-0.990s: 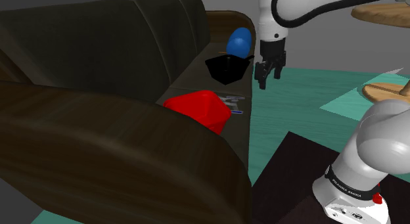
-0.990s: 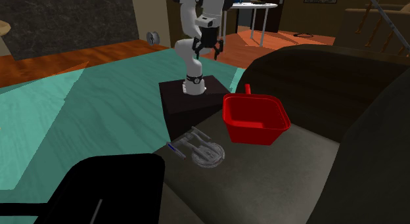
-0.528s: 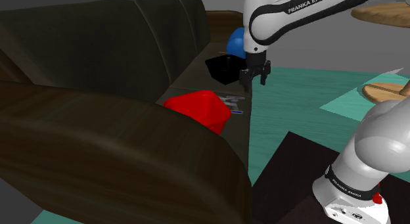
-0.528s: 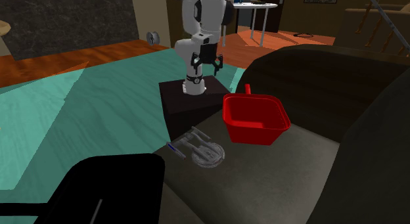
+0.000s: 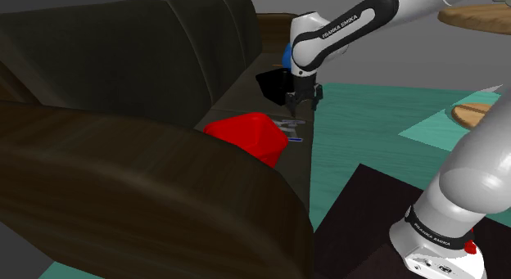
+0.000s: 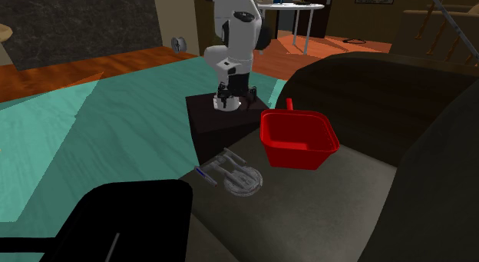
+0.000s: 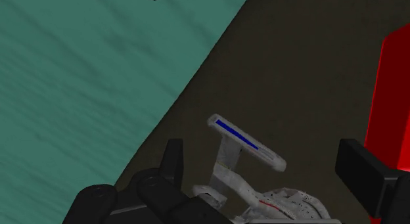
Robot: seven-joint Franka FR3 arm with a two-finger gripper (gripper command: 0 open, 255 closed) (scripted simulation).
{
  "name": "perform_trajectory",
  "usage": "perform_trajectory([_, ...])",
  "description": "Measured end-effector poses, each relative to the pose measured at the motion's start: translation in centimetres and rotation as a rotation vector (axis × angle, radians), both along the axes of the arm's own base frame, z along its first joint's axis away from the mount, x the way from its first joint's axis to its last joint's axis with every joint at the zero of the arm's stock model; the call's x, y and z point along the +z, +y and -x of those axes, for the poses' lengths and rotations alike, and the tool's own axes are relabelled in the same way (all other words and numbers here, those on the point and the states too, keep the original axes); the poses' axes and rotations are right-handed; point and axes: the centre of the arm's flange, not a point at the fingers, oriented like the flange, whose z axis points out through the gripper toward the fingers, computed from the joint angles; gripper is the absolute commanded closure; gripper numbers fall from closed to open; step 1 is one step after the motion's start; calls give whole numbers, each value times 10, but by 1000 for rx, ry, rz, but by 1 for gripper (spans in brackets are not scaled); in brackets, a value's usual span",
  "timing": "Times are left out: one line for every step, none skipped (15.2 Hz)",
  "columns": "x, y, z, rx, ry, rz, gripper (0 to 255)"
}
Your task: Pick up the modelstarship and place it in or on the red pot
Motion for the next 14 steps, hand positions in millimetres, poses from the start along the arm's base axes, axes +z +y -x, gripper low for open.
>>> perform_trajectory([-7, -6, -10, -21, -4, 0, 0])
perform_trajectory([-16, -11, -17, -42, -8, 1, 0])
perform_trajectory([-27, -18, -24, -63, -11, 1, 0])
perform_trajectory([-35, -26, -33, -84, -15, 1, 0])
perform_trajectory([-41, -32, -40, -105, -19, 2, 0])
perform_trajectory([-46, -39, -49, -126, -24, 2, 0])
perform_trajectory([-55, -46, -55, -147, -27, 3, 0])
perform_trajectory([-63, -52, -62, -168, -32, 3, 0])
perform_trajectory([-70, -64, -69, -189, -36, 4, 0])
perform_trajectory([-75, -74, -76, -210, -39, 5, 0])
perform_trajectory([-82, -82, -84, -231, -43, 5, 0])
perform_trajectory([-89, -89, -90, -252, -47, 6, 0])
perform_trajectory([-96, -98, -96, -273, -51, 6, 0])
perform_trajectory([-104, -106, -102, -293, -55, 7, 0])
